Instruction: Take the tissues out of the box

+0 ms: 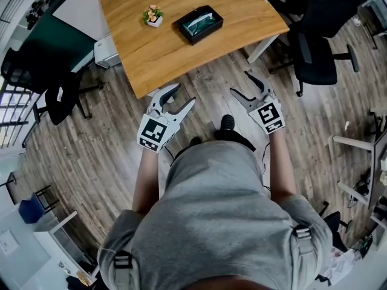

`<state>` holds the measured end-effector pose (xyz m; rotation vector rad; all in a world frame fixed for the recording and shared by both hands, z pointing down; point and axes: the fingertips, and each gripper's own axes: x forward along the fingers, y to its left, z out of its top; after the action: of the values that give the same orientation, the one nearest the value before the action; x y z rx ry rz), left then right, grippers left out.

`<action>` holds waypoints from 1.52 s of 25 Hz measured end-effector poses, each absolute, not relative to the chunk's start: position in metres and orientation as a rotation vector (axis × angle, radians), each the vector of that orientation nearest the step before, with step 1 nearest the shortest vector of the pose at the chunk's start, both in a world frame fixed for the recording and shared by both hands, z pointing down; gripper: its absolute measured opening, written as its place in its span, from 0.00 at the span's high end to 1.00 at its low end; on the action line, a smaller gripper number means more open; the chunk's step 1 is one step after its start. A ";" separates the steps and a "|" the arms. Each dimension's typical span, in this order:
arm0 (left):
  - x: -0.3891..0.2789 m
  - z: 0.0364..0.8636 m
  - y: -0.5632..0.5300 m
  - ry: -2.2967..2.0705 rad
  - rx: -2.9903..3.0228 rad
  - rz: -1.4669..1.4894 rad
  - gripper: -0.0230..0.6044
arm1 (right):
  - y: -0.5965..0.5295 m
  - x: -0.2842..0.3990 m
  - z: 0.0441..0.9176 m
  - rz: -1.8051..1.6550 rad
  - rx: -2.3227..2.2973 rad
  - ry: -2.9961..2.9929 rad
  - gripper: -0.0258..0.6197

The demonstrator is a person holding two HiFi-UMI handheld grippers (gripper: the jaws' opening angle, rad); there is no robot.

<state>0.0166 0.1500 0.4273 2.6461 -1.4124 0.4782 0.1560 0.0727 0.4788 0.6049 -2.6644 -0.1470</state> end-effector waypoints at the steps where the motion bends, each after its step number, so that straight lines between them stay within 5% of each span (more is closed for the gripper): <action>1: 0.019 0.427 0.146 -1.425 2.638 0.480 0.59 | 0.067 0.157 0.480 -0.149 0.586 -2.665 0.48; 38: 0.101 0.436 0.050 -1.648 2.452 0.586 0.59 | -0.045 0.200 0.500 -0.163 0.266 -2.727 0.51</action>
<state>0.1011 0.0496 0.4363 2.4520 -1.6483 0.5855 0.2002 -0.0448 0.5001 0.2659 -2.7268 -0.1630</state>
